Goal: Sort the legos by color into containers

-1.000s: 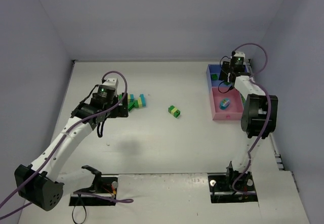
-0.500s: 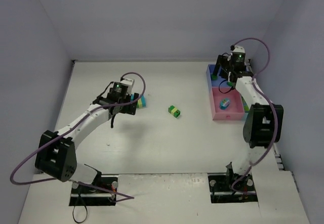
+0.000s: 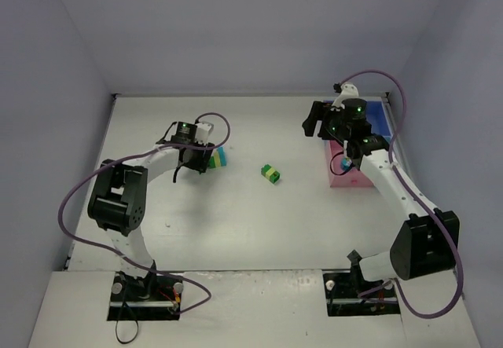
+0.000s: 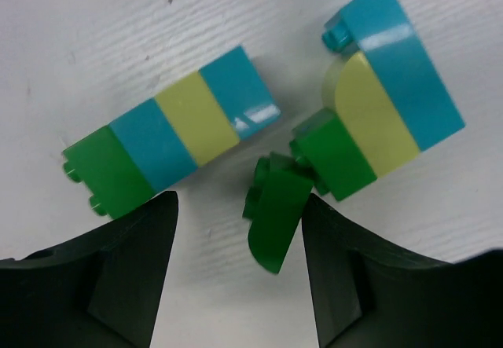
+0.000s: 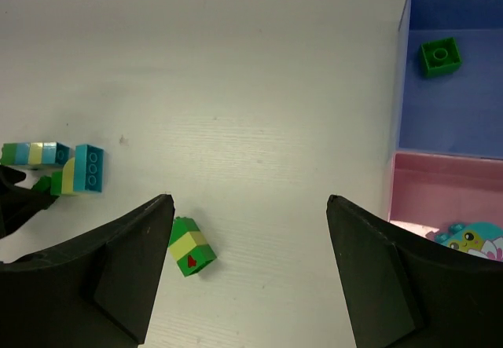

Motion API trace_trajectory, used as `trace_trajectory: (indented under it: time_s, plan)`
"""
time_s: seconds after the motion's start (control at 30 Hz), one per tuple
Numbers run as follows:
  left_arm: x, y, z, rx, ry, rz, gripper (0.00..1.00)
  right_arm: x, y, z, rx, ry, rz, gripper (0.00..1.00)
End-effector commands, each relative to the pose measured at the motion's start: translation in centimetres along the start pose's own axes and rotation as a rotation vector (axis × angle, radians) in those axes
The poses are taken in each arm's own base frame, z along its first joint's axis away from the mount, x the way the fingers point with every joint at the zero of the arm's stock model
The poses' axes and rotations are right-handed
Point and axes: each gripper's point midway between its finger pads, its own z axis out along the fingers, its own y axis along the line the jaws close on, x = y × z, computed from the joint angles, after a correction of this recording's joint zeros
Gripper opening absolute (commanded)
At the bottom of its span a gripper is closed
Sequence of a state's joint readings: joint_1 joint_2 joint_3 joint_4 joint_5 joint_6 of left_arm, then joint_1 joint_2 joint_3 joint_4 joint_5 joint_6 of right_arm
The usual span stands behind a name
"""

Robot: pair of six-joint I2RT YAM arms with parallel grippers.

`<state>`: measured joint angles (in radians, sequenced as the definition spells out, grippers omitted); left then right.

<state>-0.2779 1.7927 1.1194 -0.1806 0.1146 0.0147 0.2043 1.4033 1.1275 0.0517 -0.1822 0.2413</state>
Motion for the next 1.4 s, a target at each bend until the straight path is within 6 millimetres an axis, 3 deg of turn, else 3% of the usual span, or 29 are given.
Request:
trace_trajectory:
  time_s: [0.0,0.2,0.37,0.47,0.6,0.73,0.8,0.97,1.07,1.23,1.37]
  plan:
    - [-4.9,-0.7,-0.3,0.057,-0.123,0.096,0.57,-1.4,1.2,-1.9,-0.051,-0.067,0.003,0.75]
    - [-4.1,-1.0,1.3,0.095,-0.066,0.128,0.51,-0.3,1.3,-2.7,-0.07,-0.043,-0.017,0.76]
    - [-2.7,-2.2,1.5,0.159,-0.005,0.141,0.09,-0.2,1.4,-3.3,-0.071,-0.041,-0.026,0.76]
    - [-3.7,-3.0,-0.3,0.171,-0.046,0.139,0.01,-0.4,2.2,-3.5,-0.112,-0.035,-0.023,0.76]
    - [-7.7,-3.9,-5.0,0.178,-0.2,0.079,0.0,-0.1,5.3,-3.7,-0.226,0.0,-0.012,0.76]
    - [-10.8,-6.2,-9.2,0.278,-0.336,-0.025,0.0,0.8,8.2,-3.5,-0.292,0.039,-0.004,0.76]
    - [-12.1,-6.8,-10.9,0.299,-0.377,-0.179,0.0,1.0,9.5,-3.6,-0.312,0.045,-0.009,0.76]
    - [-14.0,-8.2,-12.8,0.37,-0.408,-0.593,0.0,1.6,14.0,-3.8,-0.385,0.036,-0.027,0.76]
    - [-15.8,-9.6,-14.2,0.435,-0.459,-0.716,0.0,1.5,16.9,-4.1,-0.45,0.016,-0.022,0.77]
    - [-17.9,-11.3,-17.0,0.471,-0.528,-0.797,0.0,1.2,21.1,-4.0,-0.52,0.003,-0.041,0.8]
    - [-19.2,-11.6,-18.9,0.479,-0.594,-0.814,0.0,1.4,22.8,-3.4,-0.541,0.002,-0.054,0.81]
